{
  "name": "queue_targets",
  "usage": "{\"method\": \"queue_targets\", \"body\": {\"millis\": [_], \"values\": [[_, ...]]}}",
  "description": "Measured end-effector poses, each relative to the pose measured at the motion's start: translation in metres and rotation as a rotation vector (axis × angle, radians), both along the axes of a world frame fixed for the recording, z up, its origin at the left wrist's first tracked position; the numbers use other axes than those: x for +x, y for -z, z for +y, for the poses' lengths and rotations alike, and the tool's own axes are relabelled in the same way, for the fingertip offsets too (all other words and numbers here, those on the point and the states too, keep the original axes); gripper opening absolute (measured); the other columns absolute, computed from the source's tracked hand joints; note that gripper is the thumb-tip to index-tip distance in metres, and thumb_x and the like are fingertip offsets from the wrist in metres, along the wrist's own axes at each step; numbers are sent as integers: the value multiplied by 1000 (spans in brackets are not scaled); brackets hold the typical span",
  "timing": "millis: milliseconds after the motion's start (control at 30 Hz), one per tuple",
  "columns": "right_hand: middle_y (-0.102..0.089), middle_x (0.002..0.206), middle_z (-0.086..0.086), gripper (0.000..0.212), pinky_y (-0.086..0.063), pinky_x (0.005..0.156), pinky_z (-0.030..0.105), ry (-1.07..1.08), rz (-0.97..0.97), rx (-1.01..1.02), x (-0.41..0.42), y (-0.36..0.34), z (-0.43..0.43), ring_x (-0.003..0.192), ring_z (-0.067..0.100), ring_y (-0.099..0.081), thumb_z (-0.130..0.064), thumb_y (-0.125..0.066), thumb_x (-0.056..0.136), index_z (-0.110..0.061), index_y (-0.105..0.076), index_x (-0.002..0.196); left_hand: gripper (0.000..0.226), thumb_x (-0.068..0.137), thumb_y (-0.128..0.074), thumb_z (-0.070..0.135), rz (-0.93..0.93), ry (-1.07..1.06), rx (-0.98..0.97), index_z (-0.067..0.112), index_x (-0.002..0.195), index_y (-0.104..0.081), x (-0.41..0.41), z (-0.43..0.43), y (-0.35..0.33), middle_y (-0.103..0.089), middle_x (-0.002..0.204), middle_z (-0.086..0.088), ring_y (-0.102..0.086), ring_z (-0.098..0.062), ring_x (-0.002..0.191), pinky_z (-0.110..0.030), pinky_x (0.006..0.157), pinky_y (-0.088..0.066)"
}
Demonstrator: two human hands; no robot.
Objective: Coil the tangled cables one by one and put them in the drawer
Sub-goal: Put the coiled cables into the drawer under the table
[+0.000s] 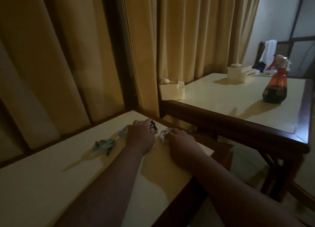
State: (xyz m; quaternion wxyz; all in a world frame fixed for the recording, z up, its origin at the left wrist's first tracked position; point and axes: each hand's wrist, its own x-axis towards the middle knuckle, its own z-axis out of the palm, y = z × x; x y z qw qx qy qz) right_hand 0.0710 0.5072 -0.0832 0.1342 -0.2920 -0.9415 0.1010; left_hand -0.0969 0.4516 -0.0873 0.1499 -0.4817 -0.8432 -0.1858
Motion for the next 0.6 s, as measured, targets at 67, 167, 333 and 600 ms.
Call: {"method": "queue_targets", "body": {"millis": [67, 167, 333, 600], "values": [[-39, 153, -1, 52, -37, 110, 41, -4, 28, -4, 0, 3, 2, 133, 21, -42, -21, -51, 97, -28, -44, 148, 41, 98, -49, 35, 47, -31, -31, 22, 137, -53, 4, 6, -3, -64, 126, -4, -50, -27, 118, -44, 97, -41], [-40, 151, 0, 47, -40, 107, 40, 2, 71, -17, 1, 4, 2, 129, 21, -45, -22, -54, 97, -27, -49, 144, 35, 96, -51, 34, 91, -35, -4, 25, 128, -60, 7, 6, -4, -68, 118, -1, -50, -27, 113, -44, 94, -39], [-41, 152, 2, 48, -39, 109, 39, -8, 110, -24, 5, 0, -2, 133, 22, -43, -18, -56, 97, -23, -48, 144, 28, 94, -59, 29, 129, 0, 83, 22, 121, -65, 14, -10, -3, -70, 113, 0, -54, -25, 108, -43, 89, -43], [-52, 139, -1, 46, -46, 95, 26, 15, 345, -167, 29, -7, -16, 114, 8, -51, -14, -53, 100, -28, -47, 144, 33, 83, -76, 14, 2, 155, 237, 16, 115, -69, 58, -68, -1, -70, 106, -6, -60, -28, 104, -49, 90, -51]]}}
